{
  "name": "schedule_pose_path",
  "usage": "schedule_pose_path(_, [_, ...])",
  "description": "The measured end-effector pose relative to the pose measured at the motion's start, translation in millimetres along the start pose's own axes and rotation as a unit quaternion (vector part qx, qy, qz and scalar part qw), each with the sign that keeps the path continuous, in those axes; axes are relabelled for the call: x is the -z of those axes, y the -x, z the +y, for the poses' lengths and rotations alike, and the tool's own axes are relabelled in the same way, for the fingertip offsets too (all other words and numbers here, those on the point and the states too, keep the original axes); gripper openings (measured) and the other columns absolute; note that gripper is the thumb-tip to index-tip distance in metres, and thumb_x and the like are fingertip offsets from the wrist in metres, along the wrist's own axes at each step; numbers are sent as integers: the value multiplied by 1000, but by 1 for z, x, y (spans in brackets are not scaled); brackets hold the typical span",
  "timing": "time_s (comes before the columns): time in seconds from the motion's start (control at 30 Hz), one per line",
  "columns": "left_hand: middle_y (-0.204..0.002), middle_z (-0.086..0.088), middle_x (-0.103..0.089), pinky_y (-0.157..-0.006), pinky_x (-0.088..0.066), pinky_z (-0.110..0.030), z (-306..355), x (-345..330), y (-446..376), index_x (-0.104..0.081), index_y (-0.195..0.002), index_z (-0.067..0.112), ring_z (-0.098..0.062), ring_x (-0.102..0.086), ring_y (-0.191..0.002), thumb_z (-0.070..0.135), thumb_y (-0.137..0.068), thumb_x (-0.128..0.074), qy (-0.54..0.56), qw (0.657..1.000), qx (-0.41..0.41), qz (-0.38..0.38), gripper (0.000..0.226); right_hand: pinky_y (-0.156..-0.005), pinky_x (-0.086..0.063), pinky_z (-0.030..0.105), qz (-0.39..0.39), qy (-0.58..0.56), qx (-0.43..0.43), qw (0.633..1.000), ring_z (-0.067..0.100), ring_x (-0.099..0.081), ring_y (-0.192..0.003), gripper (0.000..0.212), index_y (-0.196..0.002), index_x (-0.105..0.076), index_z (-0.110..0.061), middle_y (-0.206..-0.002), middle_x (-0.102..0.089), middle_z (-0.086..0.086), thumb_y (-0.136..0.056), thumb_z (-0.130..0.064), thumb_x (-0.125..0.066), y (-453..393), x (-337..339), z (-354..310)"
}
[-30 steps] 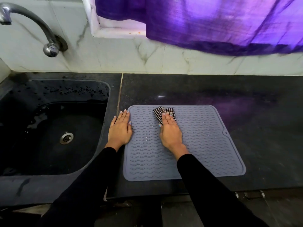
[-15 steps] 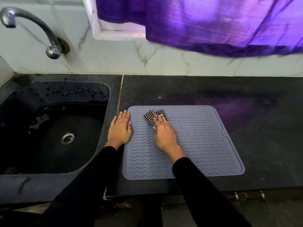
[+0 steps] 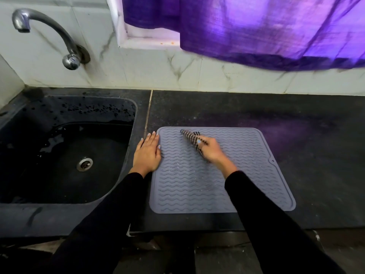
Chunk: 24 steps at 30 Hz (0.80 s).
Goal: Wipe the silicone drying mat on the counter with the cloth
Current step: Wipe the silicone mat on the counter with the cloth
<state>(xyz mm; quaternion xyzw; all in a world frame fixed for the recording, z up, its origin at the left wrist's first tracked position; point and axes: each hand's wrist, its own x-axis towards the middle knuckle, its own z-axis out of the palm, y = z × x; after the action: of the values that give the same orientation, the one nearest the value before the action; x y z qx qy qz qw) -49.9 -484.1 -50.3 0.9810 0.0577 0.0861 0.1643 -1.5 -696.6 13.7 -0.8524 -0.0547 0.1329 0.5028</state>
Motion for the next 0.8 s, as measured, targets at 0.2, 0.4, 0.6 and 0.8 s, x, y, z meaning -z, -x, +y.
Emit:
schedule_pose_path(0.2, [-153, -5, -25, -116, -5, -33, 2, 1, 1, -25, -146, 11, -16, -17, -143, 36, -88, -15, 3, 1000, 3, 6, 64, -98, -35, 28, 77, 226, 63, 969, 29, -49, -121, 38, -130, -51, -12, -131, -54, 13, -94, -6, -42, 11, 12, -10])
schedule_pose_path(0.4, [-153, -6, -27, -116, -6, -34, 0, -2, 0, -28, -145, 10, -18, -20, -142, 35, -89, -17, 1, 1000, 1, 16, 63, -117, -6, 33, 43, 407, 101, 907, 23, -4, -145, 59, -148, -14, -13, -157, -6, 11, -94, 2, -35, 28, -34, 24])
schedule_pose_path(0.6, [-152, -6, -28, -116, -7, -34, 1, 0, 0, -30, -144, 10, -18, -21, -142, 38, -86, -12, 6, 1000, -3, 16, 67, -111, -26, 32, 14, 273, 104, 956, 20, -32, -138, 47, -140, -39, -20, -150, -33, 4, -95, -8, -40, 22, -13, 23])
schedule_pose_path(0.8, [-153, -7, -26, -116, -6, -34, 2, 3, 1, -27, -145, 9, -18, -19, -143, 35, -87, -16, 14, 1000, -3, 2, 64, -67, -50, 24, 59, -359, -146, 920, 15, -57, -82, 33, -130, -46, -4, -101, -63, 10, -100, -12, -35, 2, 48, -1])
